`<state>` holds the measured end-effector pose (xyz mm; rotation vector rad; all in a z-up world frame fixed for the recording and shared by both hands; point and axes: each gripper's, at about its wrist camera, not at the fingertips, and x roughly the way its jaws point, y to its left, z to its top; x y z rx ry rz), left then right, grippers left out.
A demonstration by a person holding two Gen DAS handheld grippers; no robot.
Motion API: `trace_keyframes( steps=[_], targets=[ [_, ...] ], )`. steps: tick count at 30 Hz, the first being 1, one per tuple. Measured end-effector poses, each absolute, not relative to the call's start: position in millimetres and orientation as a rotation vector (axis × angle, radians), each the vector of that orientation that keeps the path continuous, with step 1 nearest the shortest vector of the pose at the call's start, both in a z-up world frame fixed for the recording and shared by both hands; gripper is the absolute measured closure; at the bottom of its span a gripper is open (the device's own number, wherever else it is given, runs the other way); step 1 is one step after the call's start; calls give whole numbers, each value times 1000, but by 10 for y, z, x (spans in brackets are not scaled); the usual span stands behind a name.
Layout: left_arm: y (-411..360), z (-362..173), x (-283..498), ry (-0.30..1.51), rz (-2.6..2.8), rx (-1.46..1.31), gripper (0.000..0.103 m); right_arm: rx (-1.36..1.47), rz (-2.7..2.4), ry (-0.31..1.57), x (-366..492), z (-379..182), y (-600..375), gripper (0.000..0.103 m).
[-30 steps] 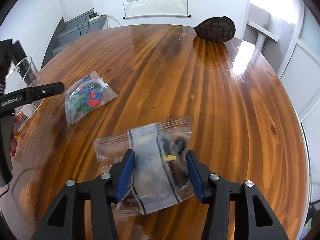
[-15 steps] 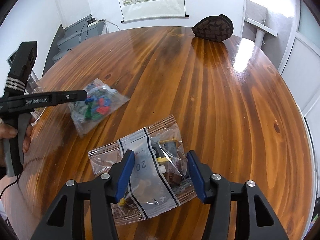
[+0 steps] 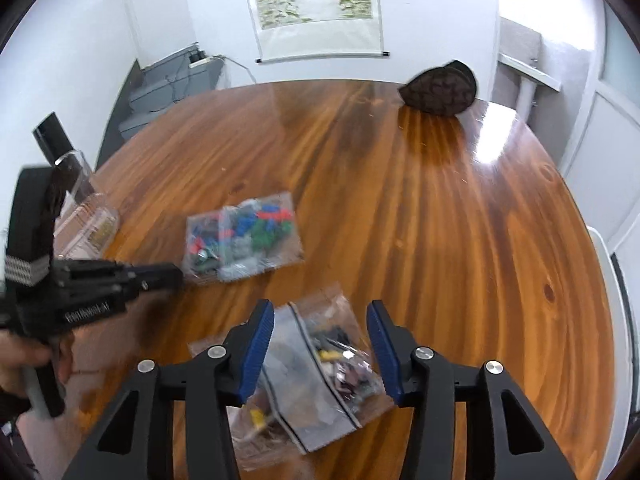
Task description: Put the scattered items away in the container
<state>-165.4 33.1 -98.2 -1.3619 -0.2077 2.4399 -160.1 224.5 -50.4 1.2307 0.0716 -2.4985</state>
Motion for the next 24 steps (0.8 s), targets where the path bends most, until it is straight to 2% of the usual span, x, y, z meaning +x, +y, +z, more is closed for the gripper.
trace_keyframes(
  steps=[2,4,6,7,9,12,14,15,20,22,24],
  targets=[
    [289,-874,-1581,-159,2503,-1317,96,1221,-2483,69,-1631,-476,2191,53],
    [234,-775,-1589,-142,2528,-1274,68,1218,-2481,69,-1674,-471,2138,51],
    [192,-710,-1663,-168,2510,-1261,58,1225,-2491,51,-1699,-486,2134,48],
    [184,-689,-1705,-173,2500,-1260,48,1229,-2498,36,-1710,-494,2144,43],
    [232,-670,-1790,-131,2482,-1253,39,1238,-2498,-12,-1703,-503,2197,37],
    [409,-721,-1986,7,2420,-1282,36,1237,-2502,-13,-1624,-515,2274,30],
    [481,-775,-2092,76,2391,-1306,36,1241,-2498,-18,-1550,-532,2337,18],
    [509,-807,-2152,100,2372,-1319,36,1243,-2496,-21,-1513,-541,2369,16],
    [580,-909,-2384,127,2265,-1343,34,1285,-2526,-38,-1339,-621,2502,3],
    [605,-923,-2440,133,2224,-1340,21,1328,-2540,-63,-1300,-681,2523,2],
    [630,-921,-2478,145,2183,-1337,20,1344,-2552,-102,-1265,-719,2524,2]
  ],
)
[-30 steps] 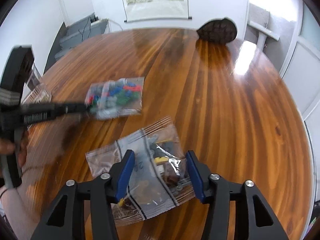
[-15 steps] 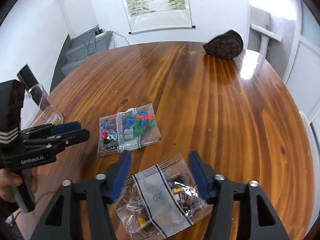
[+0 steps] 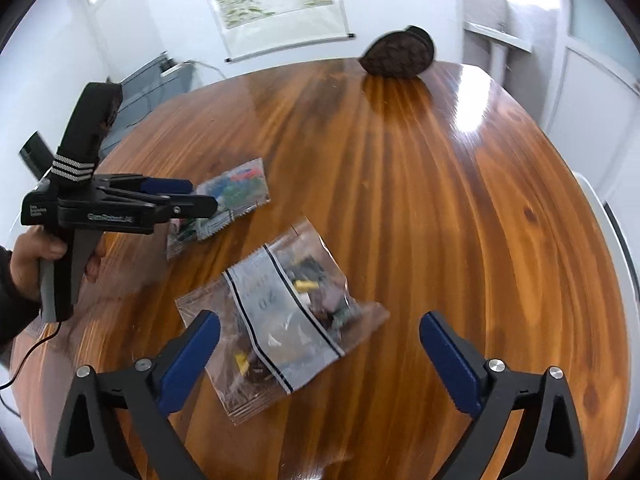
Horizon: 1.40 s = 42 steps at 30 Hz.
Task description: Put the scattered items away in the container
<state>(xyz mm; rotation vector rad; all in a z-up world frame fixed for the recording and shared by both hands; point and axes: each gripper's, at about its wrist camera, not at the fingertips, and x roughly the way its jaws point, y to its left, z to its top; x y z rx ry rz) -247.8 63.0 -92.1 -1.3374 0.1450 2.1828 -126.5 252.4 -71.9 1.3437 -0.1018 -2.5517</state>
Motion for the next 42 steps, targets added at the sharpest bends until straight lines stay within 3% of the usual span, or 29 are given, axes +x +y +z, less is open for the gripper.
trace_keyframes(
  steps=[9,14,17,19,22,25,33,42],
  targets=[
    [791,-972,-2521,376,2137,-1311,8,1415,-2575,-141,-1258,-881,2327,2],
    [806,-982,-2494,373,2149,-1311,11,1440,-2610,-64,-1310,-962,2192,2],
    [728,-951,-2394,300,2165,-1308,34,1422,-2637,-1,-1350,-969,2120,12],
    [685,-933,-2370,235,2162,-1323,52,1387,-2650,27,-1358,-951,2089,43],
    [605,-935,-2265,161,2176,-1324,60,1368,-2643,43,-1388,-932,2061,68],
    [574,-969,-2123,83,2186,-1330,72,1358,-2625,23,-1388,-905,2078,82],
    [321,-896,-1543,-139,2266,-1281,87,1303,-2568,-49,-1227,-766,2118,86],
    [112,-600,-1033,-261,2377,-1168,89,1202,-2549,-43,-988,-532,1951,86]
  ],
)
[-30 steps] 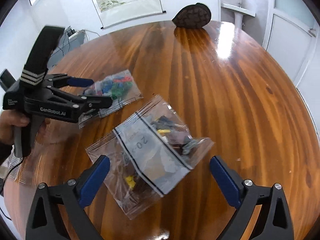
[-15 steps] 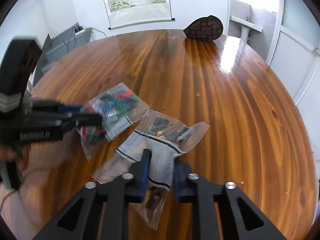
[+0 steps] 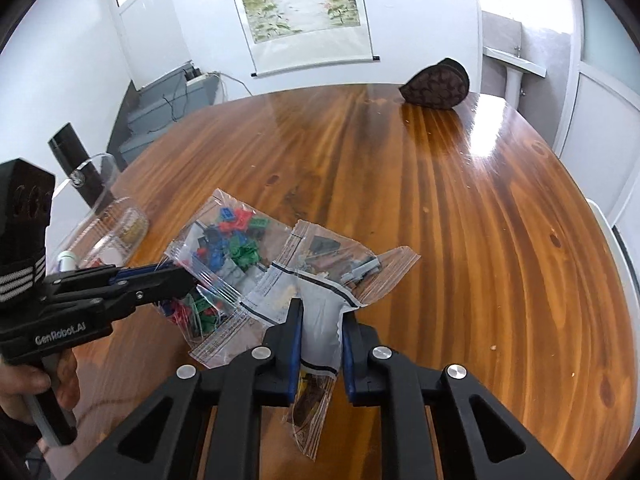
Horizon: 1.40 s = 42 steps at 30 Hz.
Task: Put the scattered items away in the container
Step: 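Carry both held zip bags over the clear basket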
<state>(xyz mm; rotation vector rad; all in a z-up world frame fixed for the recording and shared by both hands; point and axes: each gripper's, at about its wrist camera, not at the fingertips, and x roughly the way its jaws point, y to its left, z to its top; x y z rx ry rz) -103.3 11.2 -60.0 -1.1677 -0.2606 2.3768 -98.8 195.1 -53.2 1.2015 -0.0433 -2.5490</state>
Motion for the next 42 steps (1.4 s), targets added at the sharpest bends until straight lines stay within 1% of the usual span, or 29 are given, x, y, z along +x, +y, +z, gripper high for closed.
trace_keyframes(
  steps=[8,14,23,29,35,42],
  targets=[
    [-206,-237,-492,-334,2535,-1050,90,1064,-2516,-16,-758,-233,1698,86],
    [-664,101,-50,-384,2714,-976,92,935,-2449,8,-619,37,1350,86],
    [-1300,430,446,-476,2954,-894,92,777,-2315,70,-466,372,685,86],
    [-1633,467,649,-544,3079,-860,92,703,-2252,115,-396,519,295,86],
    [-1871,459,752,-570,3176,-862,92,656,-2199,176,-380,586,-98,86],
    [-2059,376,786,-605,3252,-912,92,681,-2157,224,-466,527,-443,86]
  ],
)
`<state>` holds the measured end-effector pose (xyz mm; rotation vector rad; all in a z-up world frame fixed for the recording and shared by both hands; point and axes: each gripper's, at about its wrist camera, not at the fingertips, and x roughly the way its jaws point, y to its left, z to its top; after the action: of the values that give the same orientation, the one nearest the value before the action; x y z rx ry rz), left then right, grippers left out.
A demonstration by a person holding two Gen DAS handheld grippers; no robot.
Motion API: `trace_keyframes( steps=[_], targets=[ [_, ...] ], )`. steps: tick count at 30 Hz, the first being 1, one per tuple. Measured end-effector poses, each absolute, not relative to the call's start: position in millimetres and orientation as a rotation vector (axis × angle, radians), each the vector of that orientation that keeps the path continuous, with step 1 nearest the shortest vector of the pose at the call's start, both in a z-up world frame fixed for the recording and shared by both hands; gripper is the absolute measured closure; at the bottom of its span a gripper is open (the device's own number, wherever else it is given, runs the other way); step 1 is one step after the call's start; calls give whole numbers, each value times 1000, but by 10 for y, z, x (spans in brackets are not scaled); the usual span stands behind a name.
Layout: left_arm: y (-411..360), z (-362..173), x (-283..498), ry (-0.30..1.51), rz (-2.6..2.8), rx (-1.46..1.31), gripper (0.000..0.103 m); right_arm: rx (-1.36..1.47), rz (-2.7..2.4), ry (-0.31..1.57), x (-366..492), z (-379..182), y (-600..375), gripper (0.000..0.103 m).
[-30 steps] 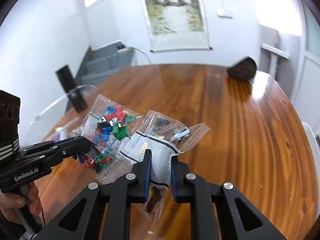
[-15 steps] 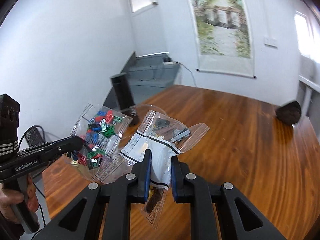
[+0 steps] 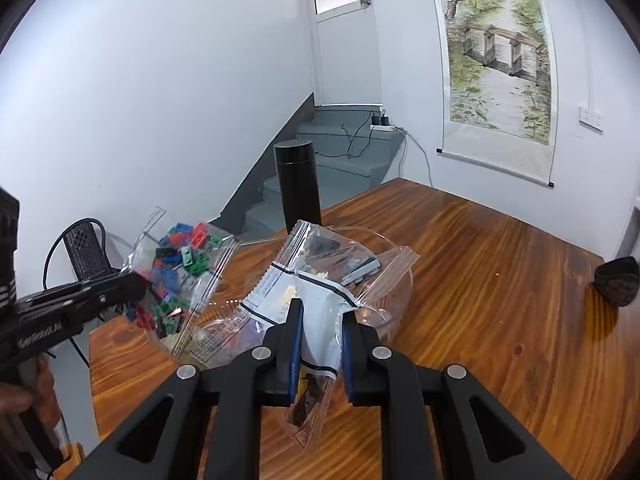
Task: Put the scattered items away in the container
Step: 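Carry both held zip bags over the clear basket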
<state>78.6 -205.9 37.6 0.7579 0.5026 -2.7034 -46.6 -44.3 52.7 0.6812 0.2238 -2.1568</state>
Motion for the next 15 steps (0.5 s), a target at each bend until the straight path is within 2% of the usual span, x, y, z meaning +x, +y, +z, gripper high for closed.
trace_keyframes(
  steps=[15],
  targets=[
    [-2194,275,759,504,-2601,770,92,704,-2107,301,-696,454,-928,86]
  ],
)
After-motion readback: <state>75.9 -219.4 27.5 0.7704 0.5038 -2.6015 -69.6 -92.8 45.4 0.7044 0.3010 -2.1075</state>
